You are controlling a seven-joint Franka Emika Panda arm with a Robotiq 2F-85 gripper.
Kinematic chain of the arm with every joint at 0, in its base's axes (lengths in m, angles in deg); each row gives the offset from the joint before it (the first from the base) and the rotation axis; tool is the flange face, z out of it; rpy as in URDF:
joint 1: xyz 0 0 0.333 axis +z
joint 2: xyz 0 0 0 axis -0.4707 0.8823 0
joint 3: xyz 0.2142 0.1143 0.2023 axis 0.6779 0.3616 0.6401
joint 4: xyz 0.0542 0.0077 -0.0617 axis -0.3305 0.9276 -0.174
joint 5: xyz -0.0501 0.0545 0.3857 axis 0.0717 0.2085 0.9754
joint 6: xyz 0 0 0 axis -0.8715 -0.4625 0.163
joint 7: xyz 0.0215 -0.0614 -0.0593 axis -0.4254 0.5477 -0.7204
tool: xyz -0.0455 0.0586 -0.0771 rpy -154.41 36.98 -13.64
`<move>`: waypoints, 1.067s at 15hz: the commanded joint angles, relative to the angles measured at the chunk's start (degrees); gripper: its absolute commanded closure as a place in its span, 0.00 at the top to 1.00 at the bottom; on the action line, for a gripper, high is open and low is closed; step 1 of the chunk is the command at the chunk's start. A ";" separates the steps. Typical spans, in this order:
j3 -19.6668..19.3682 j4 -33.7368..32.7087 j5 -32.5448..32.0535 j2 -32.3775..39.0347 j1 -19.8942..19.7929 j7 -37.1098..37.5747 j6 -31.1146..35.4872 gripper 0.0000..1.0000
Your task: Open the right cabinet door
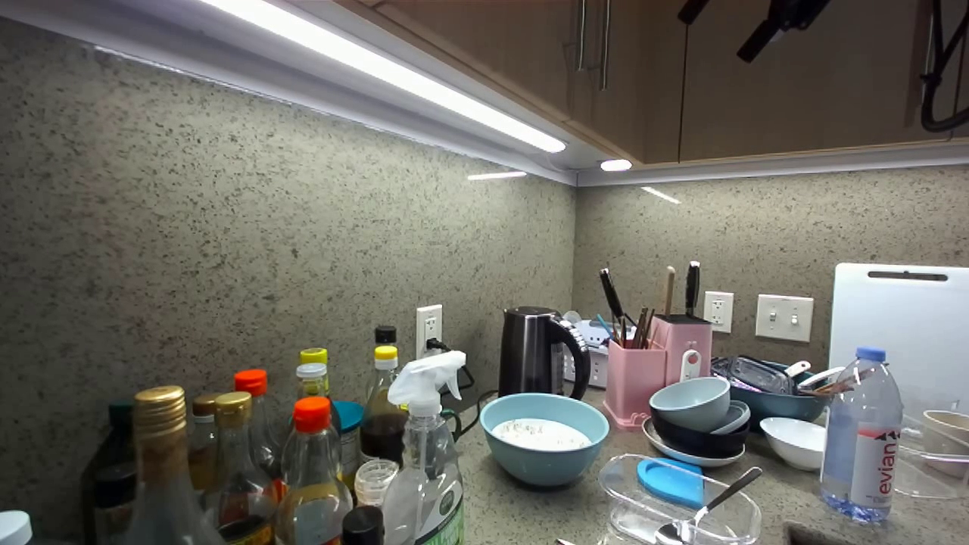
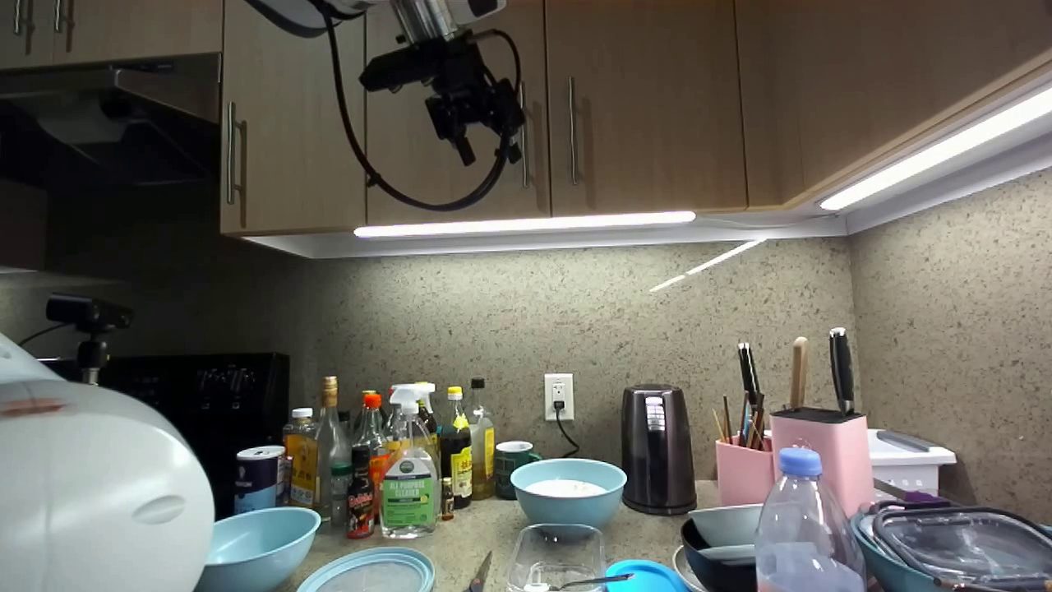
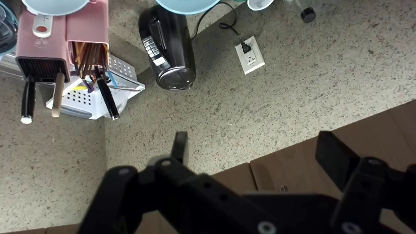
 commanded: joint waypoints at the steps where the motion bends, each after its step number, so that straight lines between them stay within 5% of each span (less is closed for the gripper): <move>1: -0.24 -0.20 -0.38 0.24 0.38 0.26 -0.11 1.00; 6: -1.34 -10.43 -2.39 7.56 2.40 -7.60 -2.30 1.00; 11: -2.11 -21.52 -3.00 15.05 1.86 -6.71 -3.70 1.00; 12: -1.66 -16.70 -2.88 11.68 1.96 -5.84 -1.40 1.00; 16: -2.22 -20.86 -2.81 15.05 1.97 -5.89 -2.46 1.00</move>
